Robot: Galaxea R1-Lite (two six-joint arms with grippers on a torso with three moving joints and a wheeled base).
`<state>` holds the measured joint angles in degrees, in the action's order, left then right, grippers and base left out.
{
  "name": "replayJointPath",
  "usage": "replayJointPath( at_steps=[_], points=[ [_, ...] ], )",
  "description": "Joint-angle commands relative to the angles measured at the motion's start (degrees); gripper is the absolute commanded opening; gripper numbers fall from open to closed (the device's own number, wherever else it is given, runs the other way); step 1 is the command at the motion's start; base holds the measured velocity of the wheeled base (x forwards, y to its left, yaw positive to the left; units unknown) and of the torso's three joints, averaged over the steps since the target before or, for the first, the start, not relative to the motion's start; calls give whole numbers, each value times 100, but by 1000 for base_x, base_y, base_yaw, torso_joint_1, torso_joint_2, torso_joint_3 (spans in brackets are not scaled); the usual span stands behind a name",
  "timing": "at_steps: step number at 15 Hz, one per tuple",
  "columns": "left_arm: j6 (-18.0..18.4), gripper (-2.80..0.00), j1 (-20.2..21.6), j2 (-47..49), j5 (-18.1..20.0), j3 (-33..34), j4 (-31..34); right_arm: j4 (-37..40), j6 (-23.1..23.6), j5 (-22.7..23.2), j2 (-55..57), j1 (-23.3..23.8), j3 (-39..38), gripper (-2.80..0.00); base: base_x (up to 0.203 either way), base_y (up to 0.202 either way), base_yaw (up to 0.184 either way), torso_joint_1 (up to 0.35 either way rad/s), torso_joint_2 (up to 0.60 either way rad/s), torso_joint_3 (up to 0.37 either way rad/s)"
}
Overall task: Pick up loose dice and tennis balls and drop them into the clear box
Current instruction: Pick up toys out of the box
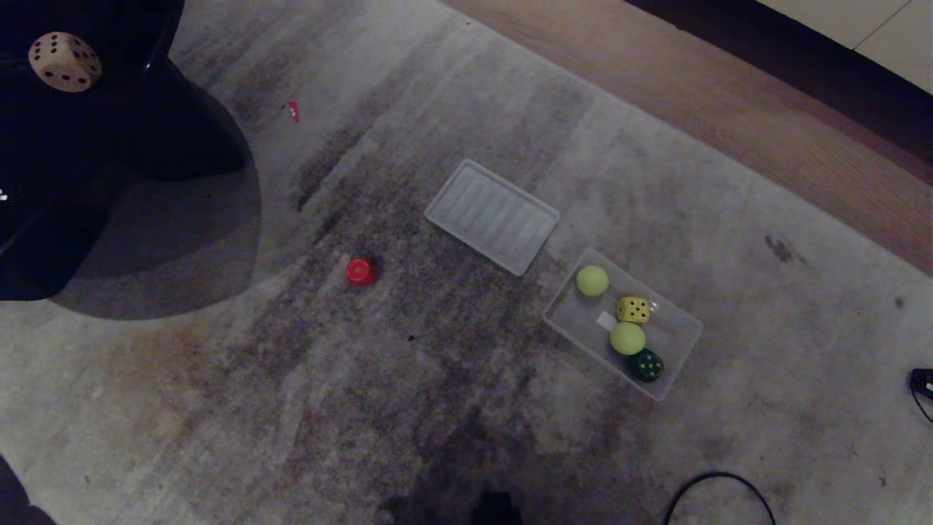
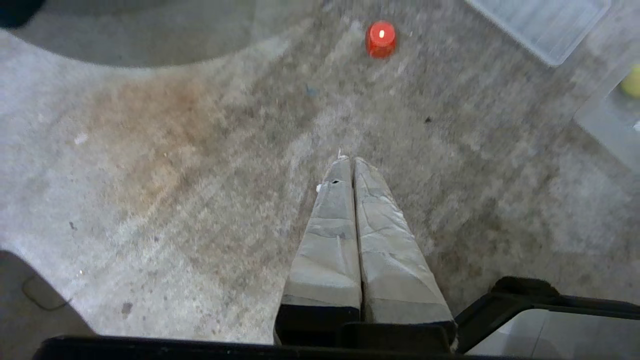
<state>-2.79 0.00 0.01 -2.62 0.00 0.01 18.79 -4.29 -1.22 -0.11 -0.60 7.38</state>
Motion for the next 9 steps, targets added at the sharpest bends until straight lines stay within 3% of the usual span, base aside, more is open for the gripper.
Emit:
replayJointPath(
  at_steps=[1, 9],
  points=[
    [-11, -280, 0, 8, -1, 9, -1, 10, -2, -1, 2, -2, 1, -280, 0, 0, 0, -2, 2, 205],
    [-11, -280, 0, 8, -1, 9, -1, 10, -2, -1, 10, -2, 1, -280, 0, 0, 0, 2, 2, 201]
  ],
)
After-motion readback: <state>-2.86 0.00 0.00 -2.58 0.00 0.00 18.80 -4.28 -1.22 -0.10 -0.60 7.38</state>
